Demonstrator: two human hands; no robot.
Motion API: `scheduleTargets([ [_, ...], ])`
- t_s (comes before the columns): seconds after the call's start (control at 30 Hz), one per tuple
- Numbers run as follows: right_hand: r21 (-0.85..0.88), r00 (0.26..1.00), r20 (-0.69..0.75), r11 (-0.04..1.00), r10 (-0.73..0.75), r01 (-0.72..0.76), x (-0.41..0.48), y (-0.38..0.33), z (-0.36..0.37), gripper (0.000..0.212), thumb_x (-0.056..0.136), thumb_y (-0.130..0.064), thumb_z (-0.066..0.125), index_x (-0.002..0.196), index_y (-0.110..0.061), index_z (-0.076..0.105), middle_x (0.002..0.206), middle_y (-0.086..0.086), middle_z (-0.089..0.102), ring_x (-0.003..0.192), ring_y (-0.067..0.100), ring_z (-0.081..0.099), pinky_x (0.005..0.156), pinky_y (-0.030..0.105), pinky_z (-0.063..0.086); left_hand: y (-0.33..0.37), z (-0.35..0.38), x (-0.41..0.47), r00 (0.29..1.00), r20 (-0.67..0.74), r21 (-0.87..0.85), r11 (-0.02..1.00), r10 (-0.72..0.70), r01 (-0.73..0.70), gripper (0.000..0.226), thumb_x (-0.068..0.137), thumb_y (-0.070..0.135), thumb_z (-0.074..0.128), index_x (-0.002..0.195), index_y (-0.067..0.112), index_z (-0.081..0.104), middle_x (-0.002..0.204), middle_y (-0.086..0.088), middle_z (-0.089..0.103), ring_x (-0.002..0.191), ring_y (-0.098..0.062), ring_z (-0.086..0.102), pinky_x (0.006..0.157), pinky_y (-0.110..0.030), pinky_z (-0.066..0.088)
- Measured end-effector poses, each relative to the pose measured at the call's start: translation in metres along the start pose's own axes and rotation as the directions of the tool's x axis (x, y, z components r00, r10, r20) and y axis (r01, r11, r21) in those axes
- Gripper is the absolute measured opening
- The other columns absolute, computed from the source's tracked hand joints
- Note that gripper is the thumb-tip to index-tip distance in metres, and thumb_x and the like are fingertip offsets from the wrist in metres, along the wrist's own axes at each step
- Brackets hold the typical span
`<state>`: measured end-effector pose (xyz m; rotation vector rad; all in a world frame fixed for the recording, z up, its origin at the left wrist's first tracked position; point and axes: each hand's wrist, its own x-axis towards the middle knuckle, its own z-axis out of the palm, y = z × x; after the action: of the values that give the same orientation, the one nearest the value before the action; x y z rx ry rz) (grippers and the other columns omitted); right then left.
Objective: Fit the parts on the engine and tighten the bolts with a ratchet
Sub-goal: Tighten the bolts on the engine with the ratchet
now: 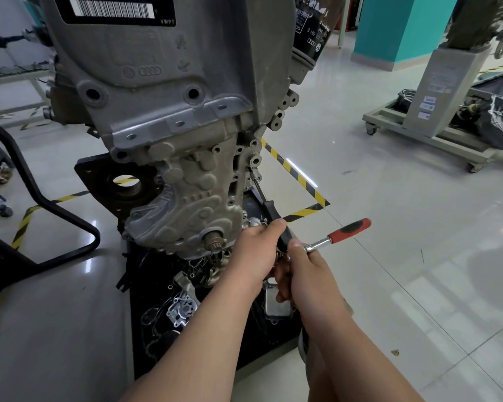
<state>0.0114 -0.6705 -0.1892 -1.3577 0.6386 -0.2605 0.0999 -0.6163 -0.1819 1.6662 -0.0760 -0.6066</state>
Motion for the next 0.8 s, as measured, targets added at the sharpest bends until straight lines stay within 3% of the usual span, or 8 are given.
scheduleTargets([
  [0.1,-0.173,0.991,-0.054,0.978,-0.125,0.114,0.001,0.006,0.000,0.008,0.097,-0.040,0.046,0.103,-0.041,0.052,0.076,-0.014,0.067,0.066,-0.001,0.061,0.068,0.031,0.049,0.001,0.000,0.000,1.000,-0.020,0.001,1.000,-0.010,0.010,0.043,0.088,0.042,0.061,0.091,0.000,0.068,0.059,0.002,0.056,0.040,-0.009,0.047,0.039,-0.015,0.032],
  [0.2,-0.261,0.977,-0.047,0.946,-0.210,0.191,-0.002,0.007,0.003,0.019,0.096,-0.039,0.045,0.115,-0.042,0.047,0.085,-0.028,0.064,0.077,-0.005,0.062,0.067,0.026,0.046,0.000,0.000,0.000,1.000,-0.026,-0.004,1.000,-0.015,0.015,0.038,0.086,0.042,0.063,0.087,0.004,0.068,0.063,0.001,0.056,0.045,-0.009,0.048,0.041,-0.015,0.035],
  [0.33,-0.336,0.973,-0.064,0.923,-0.222,0.189,-0.006,0.004,0.004,0.021,0.096,-0.043,0.043,0.115,-0.050,0.038,0.080,-0.019,0.065,0.078,-0.009,0.060,0.063,0.021,0.041,0.001,0.000,0.000,1.000,-0.023,-0.025,1.000,-0.009,0.008,0.027,0.085,0.042,0.064,0.073,0.019,0.071,0.060,0.006,0.061,0.053,-0.009,0.055,0.054,-0.023,0.042],
  [0.43,-0.354,0.972,-0.055,0.915,-0.230,0.196,-0.006,0.006,0.005,0.021,0.097,-0.042,0.043,0.112,-0.054,0.036,0.083,-0.017,0.065,0.078,-0.011,0.059,0.061,0.019,0.040,0.001,0.000,-0.001,1.000,-0.009,-0.043,0.999,-0.024,0.023,0.026,0.084,0.042,0.064,0.071,0.022,0.072,0.059,0.008,0.064,0.050,-0.005,0.058,0.053,-0.021,0.044],
  [0.57,-0.218,0.985,-0.076,0.967,-0.152,0.133,-0.001,0.007,0.004,0.018,0.097,-0.041,0.043,0.112,-0.036,0.051,0.077,-0.013,0.065,0.070,0.001,0.062,0.069,0.032,0.051,0.000,-0.002,0.001,1.000,-0.027,-0.030,1.000,-0.006,0.005,0.038,0.083,0.046,0.065,0.082,0.008,0.071,0.060,0.003,0.060,0.048,-0.009,0.052,0.045,-0.017,0.038],
  [0.63,-0.140,0.995,-0.072,0.989,-0.063,0.053,0.000,0.006,0.003,0.026,0.098,-0.043,0.041,0.095,-0.024,0.059,0.063,-0.009,0.062,0.057,0.006,0.057,0.062,0.034,0.051,-0.001,-0.002,0.001,0.999,-0.038,-0.026,1.000,0.008,-0.009,0.052,0.079,0.052,0.067,0.089,0.002,0.068,0.060,0.001,0.059,0.048,-0.010,0.053,0.047,-0.018,0.040],
  [0.7,-0.028,0.999,-0.036,0.999,0.036,-0.037,0.000,0.004,0.004,0.046,0.099,-0.045,0.036,0.075,-0.012,0.057,0.053,0.000,0.056,0.045,0.014,0.051,0.049,0.027,0.047,-0.001,-0.002,0.001,0.999,-0.031,-0.049,0.999,0.016,-0.017,0.058,0.074,0.055,0.069,0.091,0.000,0.066,0.065,-0.004,0.060,0.054,-0.016,0.055,0.055,-0.026,0.044],
  [0.8,0.257,0.987,0.067,0.953,0.148,-0.161,-0.001,-0.003,0.007,0.053,0.103,-0.042,0.034,0.071,-0.008,0.058,0.048,0.009,0.049,0.037,0.019,0.039,0.041,0.027,0.042,0.002,-0.001,0.001,1.000,-0.025,-0.057,0.998,0.011,-0.012,0.060,0.069,0.057,0.068,0.086,0.000,0.066,0.060,-0.006,0.058,0.048,-0.019,0.051,0.054,-0.030,0.042],
])
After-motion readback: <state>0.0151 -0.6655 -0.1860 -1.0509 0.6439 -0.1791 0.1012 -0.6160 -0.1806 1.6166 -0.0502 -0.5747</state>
